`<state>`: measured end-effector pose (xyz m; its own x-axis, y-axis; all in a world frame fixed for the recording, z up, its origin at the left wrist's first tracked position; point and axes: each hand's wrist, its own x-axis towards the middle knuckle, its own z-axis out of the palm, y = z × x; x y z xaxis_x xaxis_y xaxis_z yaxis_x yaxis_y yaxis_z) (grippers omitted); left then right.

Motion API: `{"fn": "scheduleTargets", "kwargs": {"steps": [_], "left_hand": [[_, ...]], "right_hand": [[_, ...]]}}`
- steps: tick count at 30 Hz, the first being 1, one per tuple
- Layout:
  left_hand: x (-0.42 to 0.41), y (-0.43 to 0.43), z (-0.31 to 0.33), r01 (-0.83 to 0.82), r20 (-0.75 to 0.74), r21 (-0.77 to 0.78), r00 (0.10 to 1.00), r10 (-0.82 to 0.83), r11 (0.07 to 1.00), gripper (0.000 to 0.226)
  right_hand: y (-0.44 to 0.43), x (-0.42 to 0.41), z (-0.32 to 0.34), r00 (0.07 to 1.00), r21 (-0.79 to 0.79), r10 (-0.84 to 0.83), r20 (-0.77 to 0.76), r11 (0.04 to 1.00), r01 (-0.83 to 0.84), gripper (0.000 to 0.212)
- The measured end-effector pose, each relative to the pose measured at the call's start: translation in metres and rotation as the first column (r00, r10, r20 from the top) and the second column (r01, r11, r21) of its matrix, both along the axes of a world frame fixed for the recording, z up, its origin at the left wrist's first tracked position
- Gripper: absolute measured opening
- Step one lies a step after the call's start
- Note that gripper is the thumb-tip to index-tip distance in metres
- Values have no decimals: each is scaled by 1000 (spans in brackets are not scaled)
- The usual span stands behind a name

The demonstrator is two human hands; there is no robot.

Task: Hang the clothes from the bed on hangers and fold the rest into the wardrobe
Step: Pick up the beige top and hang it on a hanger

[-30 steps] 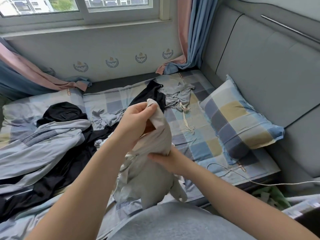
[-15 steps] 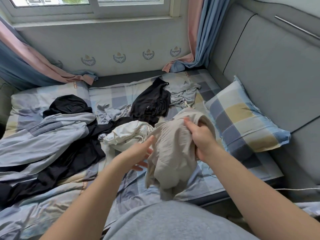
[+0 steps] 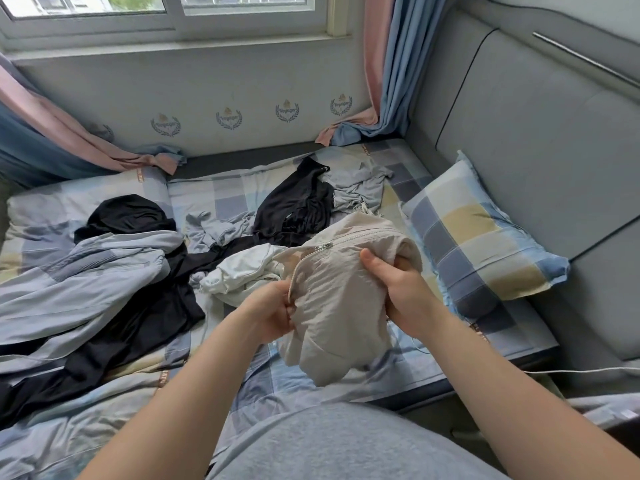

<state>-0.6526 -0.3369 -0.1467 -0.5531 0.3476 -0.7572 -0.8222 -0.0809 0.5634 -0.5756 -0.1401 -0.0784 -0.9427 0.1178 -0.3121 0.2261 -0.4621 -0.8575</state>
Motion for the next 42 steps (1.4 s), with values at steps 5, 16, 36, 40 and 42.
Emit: {"fn": "scheduleTargets", "kwargs": {"steps": [5,16,36,40,42], "left_hand": [[-18,-7,22,-493,-346,-99,832,435,864,17],[-9,-23,71,-255,-228,489,886,405,834,15],[-16,-27,37,-411,-244,-5,885,398,912,20],[-17,-18,26,-440,23,186,896,444,878,30],[-14,-18,22,-354,45,201,935,353,913,36]], "right_hand": [[8,6,-39,967,205,29,255,975,-83,30],[0,3,-66,836,400,205,509,804,-440,26],[22,-21,-45,904,269,-420,85,883,385,14],[33,-16,-52,876,100,-424,231,906,412,10],[40,-13,-58,851,83,-427,306,902,423,9]]}}
